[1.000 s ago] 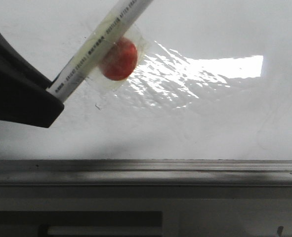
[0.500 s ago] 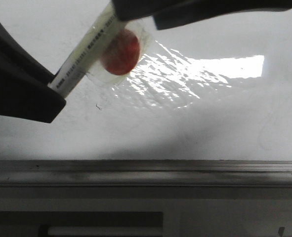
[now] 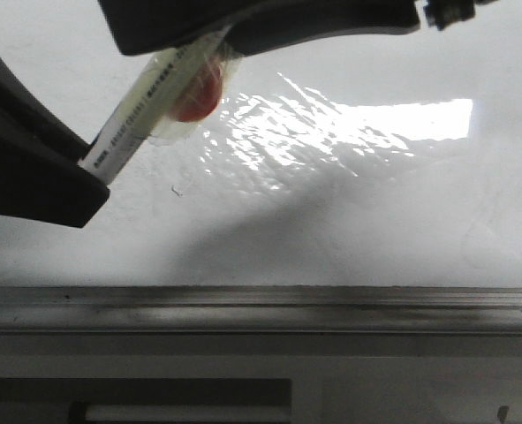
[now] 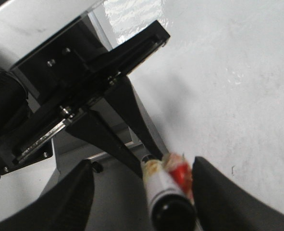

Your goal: Write number 9 on whiteboard

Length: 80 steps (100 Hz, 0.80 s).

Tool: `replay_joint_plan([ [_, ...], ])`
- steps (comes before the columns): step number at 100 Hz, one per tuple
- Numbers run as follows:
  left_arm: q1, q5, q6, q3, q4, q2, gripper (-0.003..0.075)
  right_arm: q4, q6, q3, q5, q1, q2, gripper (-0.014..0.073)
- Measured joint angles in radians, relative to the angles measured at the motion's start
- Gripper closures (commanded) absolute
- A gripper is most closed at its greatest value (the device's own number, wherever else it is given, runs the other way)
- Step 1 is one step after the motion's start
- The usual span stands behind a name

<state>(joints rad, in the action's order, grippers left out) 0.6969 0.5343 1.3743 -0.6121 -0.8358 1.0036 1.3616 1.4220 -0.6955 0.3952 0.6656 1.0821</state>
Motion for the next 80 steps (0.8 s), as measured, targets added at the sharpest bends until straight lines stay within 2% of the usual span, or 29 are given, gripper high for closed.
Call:
replay_joint_plan([
  [15, 0.000, 0.015, 0.002, 0.000, -0.014, 0.000, 0.0741, 0.039, 0.002, 0.000, -0.007, 0.000, 0.002, 0.0483],
  [29, 0.000, 0.039, 0.000, 0.001, -0.035, 0.000, 0.0741, 0.050, 0.008, 0.000, -0.008, 0.000, 0.002, 0.0636],
  [34, 0.000, 0.044, 0.000, 0.001, -0.042, 0.000, 0.0741, 0.050, 0.010, 0.000, -0.008, 0.000, 0.002, 0.0657],
  [58, 0.000, 0.048, -0.009, 0.004, -0.056, 0.000, 0.0724, 0.044, 0.012, 0.000, -0.008, 0.000, 0.002, 0.0655],
  [63, -0.002, 0.048, -0.019, 0.006, -0.069, 0.000, 0.0667, 0.028, 0.012, -0.002, -0.008, 0.000, 0.000, 0.0655],
  [68, -0.002, 0.048, -0.033, 0.008, -0.084, -0.007, 0.0568, 0.006, 0.010, -0.004, -0.008, 0.000, -0.005, 0.0655],
  [70, -0.002, 0.048, -0.037, 0.008, -0.092, -0.012, 0.0497, -0.005, 0.003, -0.004, -0.008, 0.000, -0.011, 0.0655],
  [80, -0.002, 0.044, -0.098, 0.004, -0.152, -0.065, 0.0244, -0.086, -0.027, -0.008, 0.005, 0.002, -0.033, 0.0655],
])
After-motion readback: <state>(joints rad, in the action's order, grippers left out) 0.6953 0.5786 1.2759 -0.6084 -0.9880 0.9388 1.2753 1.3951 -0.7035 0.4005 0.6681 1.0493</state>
